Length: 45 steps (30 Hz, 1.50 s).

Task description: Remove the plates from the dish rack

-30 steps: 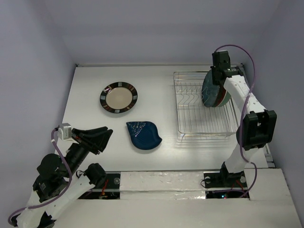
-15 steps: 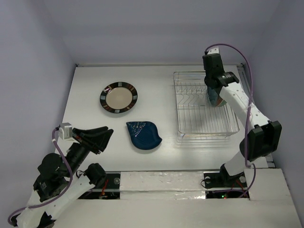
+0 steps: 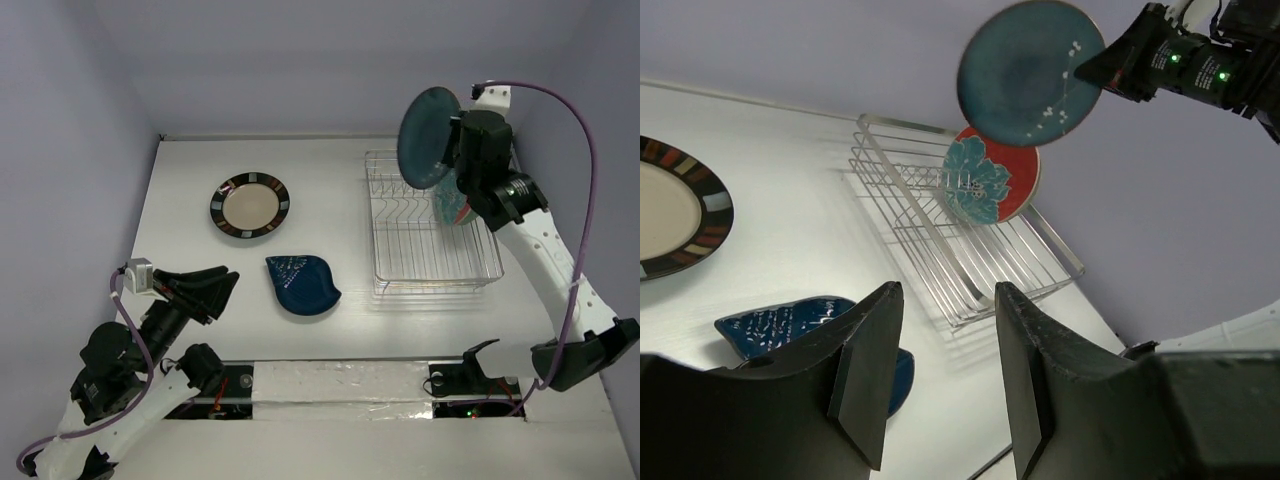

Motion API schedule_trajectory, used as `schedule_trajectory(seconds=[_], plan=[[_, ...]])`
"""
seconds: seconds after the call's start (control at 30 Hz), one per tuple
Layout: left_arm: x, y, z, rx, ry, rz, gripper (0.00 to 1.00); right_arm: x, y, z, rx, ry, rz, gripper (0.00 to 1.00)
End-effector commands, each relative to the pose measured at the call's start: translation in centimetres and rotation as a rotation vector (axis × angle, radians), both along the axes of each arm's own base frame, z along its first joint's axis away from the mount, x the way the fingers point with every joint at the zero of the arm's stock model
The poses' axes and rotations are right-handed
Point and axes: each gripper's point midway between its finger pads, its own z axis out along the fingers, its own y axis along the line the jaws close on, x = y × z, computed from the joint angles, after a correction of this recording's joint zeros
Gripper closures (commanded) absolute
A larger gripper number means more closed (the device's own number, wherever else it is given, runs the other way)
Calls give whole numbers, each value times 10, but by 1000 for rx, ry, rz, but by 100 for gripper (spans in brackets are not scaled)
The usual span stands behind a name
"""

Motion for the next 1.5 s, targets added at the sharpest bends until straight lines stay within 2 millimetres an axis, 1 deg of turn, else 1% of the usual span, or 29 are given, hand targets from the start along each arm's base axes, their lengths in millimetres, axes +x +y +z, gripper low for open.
schedule_trajectory(seconds=[0.0, 0.03, 0.07, 0.1, 0.13, 0.2, 0.23, 0.3, 0.33, 0.37, 0.43, 0.47, 0.53, 0.57, 0.6, 0.67, 0.7, 0.77, 0.8, 0.83, 0.9, 0.93, 1.0, 1.2, 1.3, 1.37, 1.4, 1.43, 1.47], plan=[[4, -4, 8, -11, -18, 3, 61, 21, 97, 36, 493, -210, 322, 100], [5, -5, 6, -3, -11, 3, 61, 28, 112, 41, 562, -246, 372, 100], [6, -6, 5, -1, -7, 3, 61, 30, 130, 37, 617, -239, 423, 100], [7, -7, 5, 4, -5, 3, 61, 28, 158, 27, 707, -203, 497, 100], [8, -8, 3, 10, 3, 3, 61, 40, 180, 21, 758, -206, 535, 100], [8, -9, 2, 15, 7, 3, 61, 47, 216, 8, 841, -162, 577, 100], [9, -9, 1, 17, 10, 3, 61, 56, 250, -7, 858, -120, 606, 100], [9, -9, 1, 16, 12, 2, 61, 63, 286, -19, 904, -69, 640, 100], [9, -10, 0, 17, 17, 2, 61, 61, 309, -6, 933, -76, 684, 100], [9, -9, 0, 15, 18, 2, 61, 74, 330, -39, 930, -12, 678, 100], [8, -9, 0, 14, 19, 1, 61, 79, 356, -51, 982, 29, 695, 100], [8, -9, 1, 13, 18, 1, 61, 87, 372, -64, 994, 47, 697, 100], [9, -9, -1, 17, 24, 1, 61, 96, 384, -72, 1056, 64, 694, 100], [9, -10, -1, 17, 25, 1, 61, 95, 393, -74, 1081, 70, 707, 100], [9, -10, -1, 19, 25, 1, 61, 99, 399, -90, 1112, 94, 687, 100], [9, -10, -1, 20, 28, 1, 61, 104, 403, -97, 1141, 96, 681, 100], [9, -10, -2, 23, 29, 1, 61, 103, 410, -110, 1154, 122, 673, 100], [9, -10, -1, 18, 27, 1, 61, 105, 413, -121, 1159, 137, 662, 100], [9, -10, -1, 18, 27, 1, 61, 100, 420, -126, 1162, 160, 675, 100], [8, -9, 0, 15, 23, 1, 61, 99, 424, -139, 1161, 191, 674, 100], [8, -9, 0, 15, 23, 1, 61, 100, 425, -147, 1165, 204, 664, 100], [9, -10, 0, 15, 23, 1, 61, 96, 430, -152, 1161, 220, 668, 100], [9, -10, -1, 18, 27, 1, 61, 96, 434, -166, 1151, 254, 659, 100], [9, -10, -1, 18, 28, 1, 61, 92, 441, -184, 1138, 301, 652, 99], [9, -10, -1, 18, 28, 1, 61, 91, 441, -182, 1151, 302, 651, 97], [9, -10, -1, 16, 28, 0, 61, 90, 443, -180, 1170, 302, 663, 88], [8, -10, -1, 16, 30, 0, 61, 84, 450, -177, 1177, 310, 680, 82], [8, -9, -1, 13, 28, 0, 61, 85, 450, -182, 1165, 323, 674, 69], [7, -8, 0, 10, 27, 0, 61, 85, 450, -185, 1152, 330, 671, 64]])
